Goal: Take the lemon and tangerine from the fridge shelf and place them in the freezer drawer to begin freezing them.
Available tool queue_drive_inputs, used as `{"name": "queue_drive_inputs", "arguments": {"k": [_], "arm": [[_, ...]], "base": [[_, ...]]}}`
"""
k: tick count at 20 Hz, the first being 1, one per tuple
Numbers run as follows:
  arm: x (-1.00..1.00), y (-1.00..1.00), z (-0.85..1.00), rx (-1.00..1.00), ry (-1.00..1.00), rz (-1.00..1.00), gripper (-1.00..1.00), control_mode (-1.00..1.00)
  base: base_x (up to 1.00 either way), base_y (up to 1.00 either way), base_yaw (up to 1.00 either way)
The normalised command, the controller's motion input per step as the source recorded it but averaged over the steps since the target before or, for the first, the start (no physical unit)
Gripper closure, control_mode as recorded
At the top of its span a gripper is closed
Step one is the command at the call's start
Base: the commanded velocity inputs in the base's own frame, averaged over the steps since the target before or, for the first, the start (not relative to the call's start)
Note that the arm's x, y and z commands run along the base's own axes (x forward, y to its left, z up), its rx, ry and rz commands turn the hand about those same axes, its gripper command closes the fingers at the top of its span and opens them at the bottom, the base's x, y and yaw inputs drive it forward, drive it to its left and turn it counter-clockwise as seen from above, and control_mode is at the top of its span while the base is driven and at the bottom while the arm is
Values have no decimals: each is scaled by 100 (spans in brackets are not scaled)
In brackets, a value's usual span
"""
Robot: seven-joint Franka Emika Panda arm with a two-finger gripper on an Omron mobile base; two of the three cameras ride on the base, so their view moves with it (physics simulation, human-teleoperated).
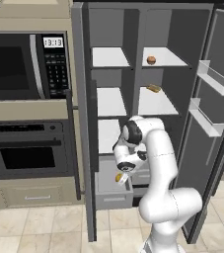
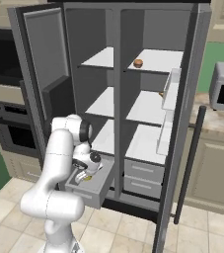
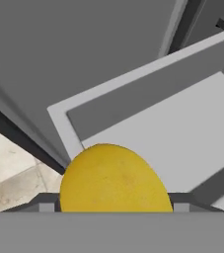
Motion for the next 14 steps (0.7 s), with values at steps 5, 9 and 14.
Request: {"name": "queue_drive_inputs", "arguments": {"k": [5,9,14], "arm": [[19,3,-22,0,0,1,100,-100],[14,-5,-46,0,0,5,100,-100],[5,-7,-50,0,0,5,100,-100]], "base": [[0,0,0],[0,0,0],[0,0,0]]}}
